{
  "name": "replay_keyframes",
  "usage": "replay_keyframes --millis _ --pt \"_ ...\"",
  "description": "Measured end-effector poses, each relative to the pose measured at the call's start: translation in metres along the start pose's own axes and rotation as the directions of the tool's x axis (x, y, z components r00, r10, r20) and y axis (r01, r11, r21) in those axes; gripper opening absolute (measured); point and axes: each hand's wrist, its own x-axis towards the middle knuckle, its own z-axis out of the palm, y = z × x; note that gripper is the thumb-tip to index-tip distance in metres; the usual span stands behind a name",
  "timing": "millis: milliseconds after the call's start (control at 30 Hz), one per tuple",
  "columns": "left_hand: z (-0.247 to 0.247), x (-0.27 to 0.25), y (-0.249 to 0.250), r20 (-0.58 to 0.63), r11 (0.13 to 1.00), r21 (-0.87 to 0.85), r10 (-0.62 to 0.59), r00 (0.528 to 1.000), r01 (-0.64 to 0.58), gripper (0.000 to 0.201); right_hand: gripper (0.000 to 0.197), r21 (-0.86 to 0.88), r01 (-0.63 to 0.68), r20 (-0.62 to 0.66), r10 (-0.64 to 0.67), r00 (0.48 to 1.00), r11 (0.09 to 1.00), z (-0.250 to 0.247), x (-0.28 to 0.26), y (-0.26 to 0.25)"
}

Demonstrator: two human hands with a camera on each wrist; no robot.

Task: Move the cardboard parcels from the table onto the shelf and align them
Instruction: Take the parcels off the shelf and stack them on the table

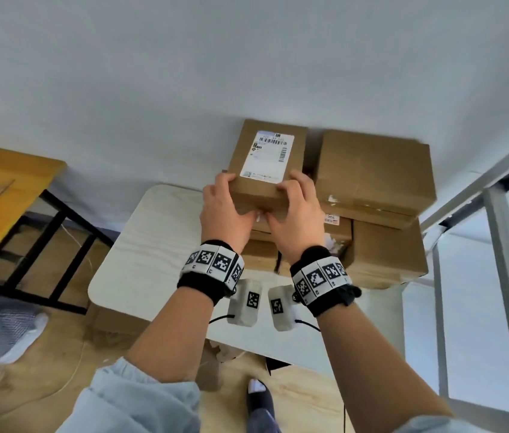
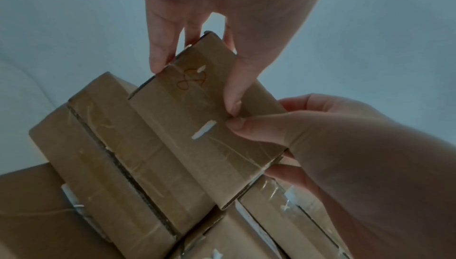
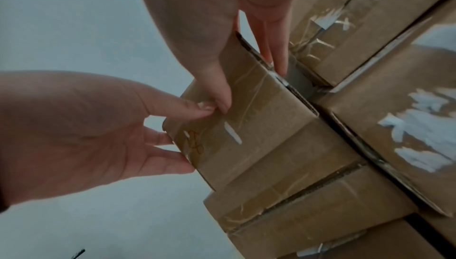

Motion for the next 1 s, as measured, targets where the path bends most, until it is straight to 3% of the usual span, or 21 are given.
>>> replay_keyframes --millis 300,600,800,1000 --pt "-0.004 -0.005 -0.01 0.01 0.996 0.033 0.077 0.997 -0.078 0.078 0.059 -0.061 -0.017 -0.007 0.016 1.0 0.998 0.003 -0.005 -0.01" --pt "-0.036 -0.039 -0.011 0.026 0.974 0.082 0.21 0.977 -0.211 0.082 0.07 -0.158 -0.071 -0.045 0.064 0.997 0.985 -0.033 -0.034 -0.042" --pt "-0.067 -0.086 -0.013 0.058 0.943 0.107 0.312 0.948 -0.316 0.086 0.069 -0.187 -0.086 -0.135 0.061 0.989 0.978 -0.058 -0.086 -0.072" --pt "-0.098 -0.157 -0.023 0.119 0.91 0.008 0.411 0.904 -0.415 0.078 0.066 -0.236 -0.151 -0.247 0.091 0.965 0.96 -0.085 -0.173 -0.095"
